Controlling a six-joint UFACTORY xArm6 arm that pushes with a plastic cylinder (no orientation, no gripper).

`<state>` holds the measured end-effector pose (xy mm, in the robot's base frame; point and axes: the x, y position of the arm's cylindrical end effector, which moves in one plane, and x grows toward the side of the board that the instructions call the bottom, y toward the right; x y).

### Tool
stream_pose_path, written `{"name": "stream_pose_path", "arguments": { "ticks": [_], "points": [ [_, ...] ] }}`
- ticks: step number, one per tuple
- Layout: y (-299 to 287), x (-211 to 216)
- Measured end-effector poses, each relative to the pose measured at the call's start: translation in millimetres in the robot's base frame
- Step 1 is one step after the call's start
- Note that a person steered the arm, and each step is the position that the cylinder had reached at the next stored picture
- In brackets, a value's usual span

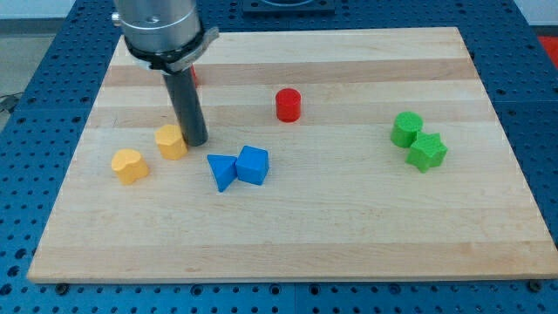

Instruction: Place the arm in between the red star and yellow hexagon

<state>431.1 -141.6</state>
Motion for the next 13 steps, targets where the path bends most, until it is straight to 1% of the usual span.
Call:
{"name": "stream_pose_path", "arguments": {
  "ticks": [1, 3, 4, 5, 6, 7, 13],
  "points": [
    [-18, 0],
    [-19, 0],
    [-38, 6],
    [-38, 6],
    [-41, -34],
    [-54, -42],
    [-55, -43]
  ]
}}
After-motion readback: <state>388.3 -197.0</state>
